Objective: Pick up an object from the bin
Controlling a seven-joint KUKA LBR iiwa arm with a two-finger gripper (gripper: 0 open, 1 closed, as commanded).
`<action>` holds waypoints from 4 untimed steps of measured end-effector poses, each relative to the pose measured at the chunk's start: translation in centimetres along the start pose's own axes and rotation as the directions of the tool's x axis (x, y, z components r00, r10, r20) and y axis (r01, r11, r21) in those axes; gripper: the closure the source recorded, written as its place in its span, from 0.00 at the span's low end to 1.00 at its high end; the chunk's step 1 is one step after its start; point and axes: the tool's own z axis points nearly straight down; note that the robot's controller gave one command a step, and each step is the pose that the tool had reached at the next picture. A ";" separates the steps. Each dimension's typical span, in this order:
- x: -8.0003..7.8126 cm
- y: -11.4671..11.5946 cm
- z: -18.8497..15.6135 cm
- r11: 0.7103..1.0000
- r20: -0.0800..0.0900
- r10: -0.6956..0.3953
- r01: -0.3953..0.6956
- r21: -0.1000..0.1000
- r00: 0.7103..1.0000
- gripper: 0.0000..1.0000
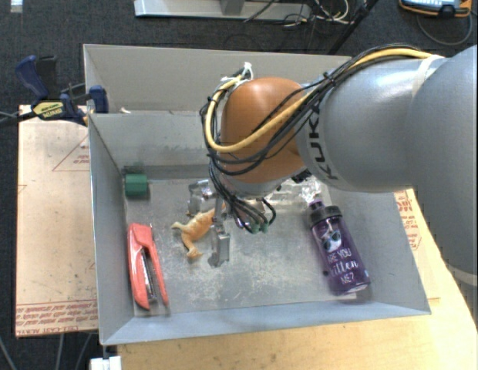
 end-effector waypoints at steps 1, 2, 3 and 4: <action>-0.1 -0.4 2.5 0.997 -0.005 -0.082 0.082 0.002 0.997 0.00; -0.1 -0.3 2.5 1.000 -0.004 -0.027 0.027 0.001 1.000 0.00; -1.2 0.1 2.9 0.982 -0.001 0.191 -0.191 0.003 0.982 0.00; -1.4 0.2 3.1 0.984 0.001 0.180 -0.180 0.001 0.984 0.00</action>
Offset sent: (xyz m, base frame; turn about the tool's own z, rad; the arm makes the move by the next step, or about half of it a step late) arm 0.0243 -0.0178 -0.0409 -0.4254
